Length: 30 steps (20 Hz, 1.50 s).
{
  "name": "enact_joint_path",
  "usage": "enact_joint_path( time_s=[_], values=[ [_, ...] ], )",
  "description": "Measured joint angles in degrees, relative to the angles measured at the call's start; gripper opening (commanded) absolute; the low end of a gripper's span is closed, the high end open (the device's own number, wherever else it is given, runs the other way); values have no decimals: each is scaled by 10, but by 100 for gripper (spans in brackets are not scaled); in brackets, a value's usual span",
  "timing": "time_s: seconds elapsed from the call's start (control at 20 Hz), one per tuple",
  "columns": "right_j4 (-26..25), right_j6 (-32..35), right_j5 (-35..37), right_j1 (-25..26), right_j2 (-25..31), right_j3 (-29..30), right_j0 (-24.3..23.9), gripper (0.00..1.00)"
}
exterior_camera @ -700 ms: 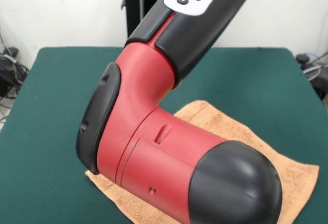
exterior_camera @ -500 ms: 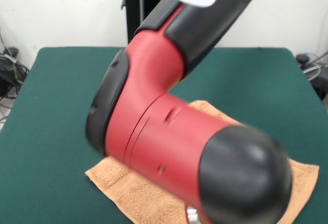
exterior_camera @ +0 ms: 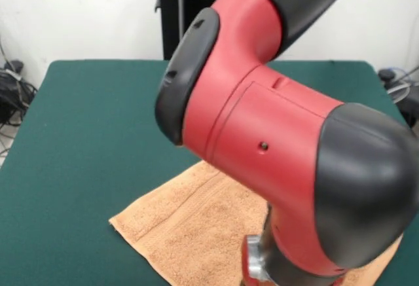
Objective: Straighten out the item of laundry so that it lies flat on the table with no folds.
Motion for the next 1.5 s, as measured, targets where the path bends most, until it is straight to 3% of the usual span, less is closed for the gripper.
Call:
enact_joint_path(
  time_s=[0.45, 0.9, 1.5],
  values=[
    [-92, 0, 0, -15, 103, 16, 8, 100],
    [-209, 0, 0, -83, 213, 47, 40, 100],
    [-304, 0, 0, -153, 286, 42, 40, 100]
  ],
)
